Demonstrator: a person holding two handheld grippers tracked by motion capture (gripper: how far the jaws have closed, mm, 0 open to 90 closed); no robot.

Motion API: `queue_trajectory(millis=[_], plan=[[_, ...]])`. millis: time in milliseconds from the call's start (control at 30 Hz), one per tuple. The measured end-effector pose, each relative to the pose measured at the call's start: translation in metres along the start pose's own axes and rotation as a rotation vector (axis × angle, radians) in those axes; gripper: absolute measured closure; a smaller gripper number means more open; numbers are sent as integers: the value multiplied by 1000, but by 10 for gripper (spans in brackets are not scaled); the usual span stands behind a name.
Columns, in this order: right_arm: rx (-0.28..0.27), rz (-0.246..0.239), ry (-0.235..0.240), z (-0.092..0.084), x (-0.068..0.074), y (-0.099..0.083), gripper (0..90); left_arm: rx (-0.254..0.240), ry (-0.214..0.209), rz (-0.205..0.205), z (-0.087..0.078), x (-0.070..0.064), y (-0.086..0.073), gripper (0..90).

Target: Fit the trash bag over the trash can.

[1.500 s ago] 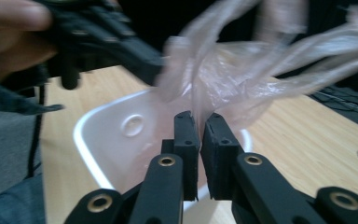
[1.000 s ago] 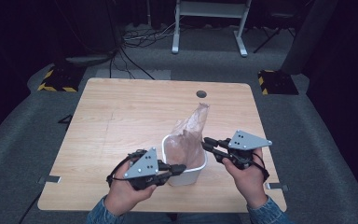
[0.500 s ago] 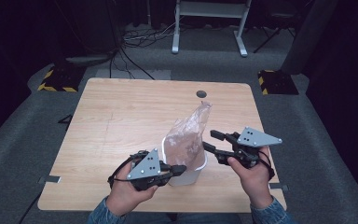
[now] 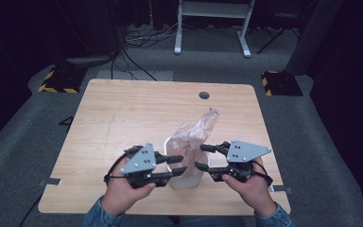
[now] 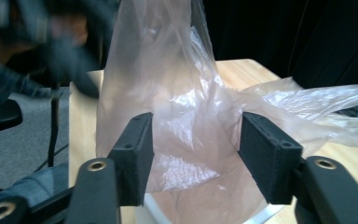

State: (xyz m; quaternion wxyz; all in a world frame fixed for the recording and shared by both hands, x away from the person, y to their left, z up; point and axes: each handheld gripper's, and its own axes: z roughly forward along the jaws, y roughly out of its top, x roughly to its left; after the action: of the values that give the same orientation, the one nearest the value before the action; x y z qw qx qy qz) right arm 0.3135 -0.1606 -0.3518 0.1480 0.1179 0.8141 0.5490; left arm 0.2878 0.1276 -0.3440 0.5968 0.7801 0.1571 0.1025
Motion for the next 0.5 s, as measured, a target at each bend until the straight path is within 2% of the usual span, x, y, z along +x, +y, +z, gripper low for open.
queue_trajectory(millis=[33,133,167,200,267,367,400,433,500], plan=[[0,7,4,1,0,-1,459,-12,29,-22,-4,5,1,610],[12,13,12,2,-1,-4,465,-9,156,-84,-9,27,2,532],[14,16,14,3,-1,-4,466,-11,182,-124,-9,34,0,525],[15,18,17,4,-1,-5,468,-8,213,-146,-7,41,-1,518],[17,18,24,5,0,-6,468,16,248,-148,1,49,-4,497],[19,10,41,7,2,-6,465,41,205,-175,23,50,-4,488],[19,8,41,7,2,-5,463,47,191,-168,29,48,-3,483],[19,7,41,7,3,-5,459,56,161,-171,35,45,-2,480],[19,6,41,7,2,-5,448,84,100,-149,44,38,-1,485]])
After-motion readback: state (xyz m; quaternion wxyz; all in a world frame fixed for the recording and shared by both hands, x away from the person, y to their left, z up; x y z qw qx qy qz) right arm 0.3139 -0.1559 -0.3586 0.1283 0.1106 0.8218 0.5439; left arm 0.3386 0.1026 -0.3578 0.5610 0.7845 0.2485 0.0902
